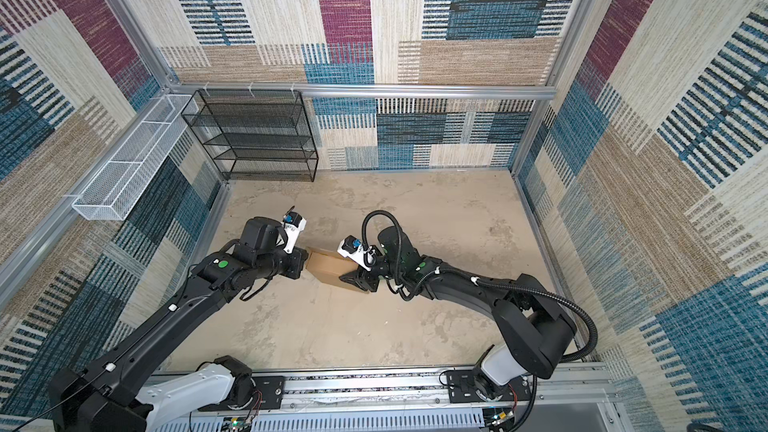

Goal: Fold the paper box

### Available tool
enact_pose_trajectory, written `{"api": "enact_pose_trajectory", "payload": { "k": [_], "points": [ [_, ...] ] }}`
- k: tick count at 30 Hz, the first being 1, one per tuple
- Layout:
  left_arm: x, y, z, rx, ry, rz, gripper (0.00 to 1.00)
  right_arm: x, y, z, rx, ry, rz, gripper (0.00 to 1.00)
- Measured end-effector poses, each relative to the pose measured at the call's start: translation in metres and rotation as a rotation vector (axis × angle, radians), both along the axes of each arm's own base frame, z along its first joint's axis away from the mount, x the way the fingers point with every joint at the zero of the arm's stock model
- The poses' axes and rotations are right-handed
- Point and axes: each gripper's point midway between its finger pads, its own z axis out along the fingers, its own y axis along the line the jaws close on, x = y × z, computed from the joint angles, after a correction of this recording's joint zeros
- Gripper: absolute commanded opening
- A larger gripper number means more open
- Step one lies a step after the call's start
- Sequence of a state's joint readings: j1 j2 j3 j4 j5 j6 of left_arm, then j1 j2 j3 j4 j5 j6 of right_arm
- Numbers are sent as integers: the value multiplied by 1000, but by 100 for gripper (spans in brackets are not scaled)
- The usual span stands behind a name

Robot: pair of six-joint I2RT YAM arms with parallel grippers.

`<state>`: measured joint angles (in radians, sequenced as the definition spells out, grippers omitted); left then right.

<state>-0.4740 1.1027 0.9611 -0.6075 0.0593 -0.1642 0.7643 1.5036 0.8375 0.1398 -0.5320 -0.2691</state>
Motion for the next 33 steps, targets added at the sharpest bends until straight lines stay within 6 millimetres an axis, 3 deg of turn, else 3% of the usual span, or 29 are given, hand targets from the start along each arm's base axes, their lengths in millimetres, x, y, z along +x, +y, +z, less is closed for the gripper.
{"api": "enact_pose_trajectory", "payload": {
  "k": [33],
  "points": [
    [4,-6,-5,4,-82,41,1,0,-2,-3,6,4,-9,30]
  ]
}}
